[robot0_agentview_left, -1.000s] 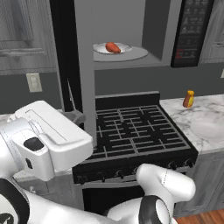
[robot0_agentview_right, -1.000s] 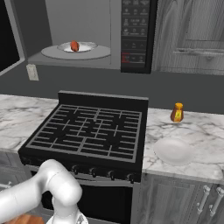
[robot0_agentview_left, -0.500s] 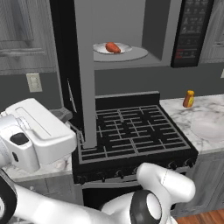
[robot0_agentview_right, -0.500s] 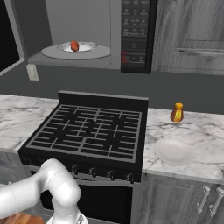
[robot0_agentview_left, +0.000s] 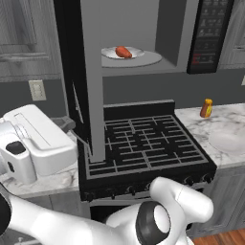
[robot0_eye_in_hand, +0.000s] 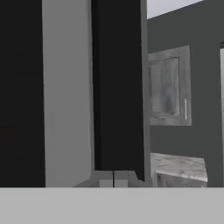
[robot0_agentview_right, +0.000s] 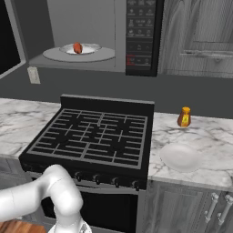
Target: Pick the sweet potato from the counter and place it in the microwave. Then turn on the microwave.
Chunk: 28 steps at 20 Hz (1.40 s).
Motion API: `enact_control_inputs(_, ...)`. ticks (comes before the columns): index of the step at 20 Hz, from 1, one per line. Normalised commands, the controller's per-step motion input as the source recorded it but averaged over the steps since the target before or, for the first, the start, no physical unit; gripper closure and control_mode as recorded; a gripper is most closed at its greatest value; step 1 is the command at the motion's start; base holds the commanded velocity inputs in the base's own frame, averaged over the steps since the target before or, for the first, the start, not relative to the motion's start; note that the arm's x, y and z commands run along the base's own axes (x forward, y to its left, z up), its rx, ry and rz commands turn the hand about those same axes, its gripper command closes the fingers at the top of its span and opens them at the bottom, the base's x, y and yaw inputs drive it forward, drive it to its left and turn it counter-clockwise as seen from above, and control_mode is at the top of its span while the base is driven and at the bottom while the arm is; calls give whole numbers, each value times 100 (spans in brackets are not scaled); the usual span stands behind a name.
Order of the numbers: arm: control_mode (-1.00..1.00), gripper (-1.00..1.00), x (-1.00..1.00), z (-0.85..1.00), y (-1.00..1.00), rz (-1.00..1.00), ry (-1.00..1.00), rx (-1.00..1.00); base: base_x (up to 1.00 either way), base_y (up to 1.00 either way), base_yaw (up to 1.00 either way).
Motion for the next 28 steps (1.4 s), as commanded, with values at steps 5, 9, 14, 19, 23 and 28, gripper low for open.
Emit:
enact_control_inputs(5, -100, 100, 23, -2, 9, -1, 0, 3, 0, 0, 0)
enact_control_inputs(9, -100, 100, 19, 0, 2, -2, 0, 4, 0, 0, 0)
enact_control_inputs(14, -100, 100, 13, 0, -1, 0, 4, 3, 0, 0, 0)
enact_control_inputs(19, -100, 100, 3, -6, 1, 0, 10, 0, 0, 0, 0)
enact_control_inputs(23, -100, 100, 0, -12, 17, 0, 5, 0, 0, 0, 0)
enact_control_inputs(28, -100, 100, 1, -7, 25, 0, 1, 0, 0, 0, 0)
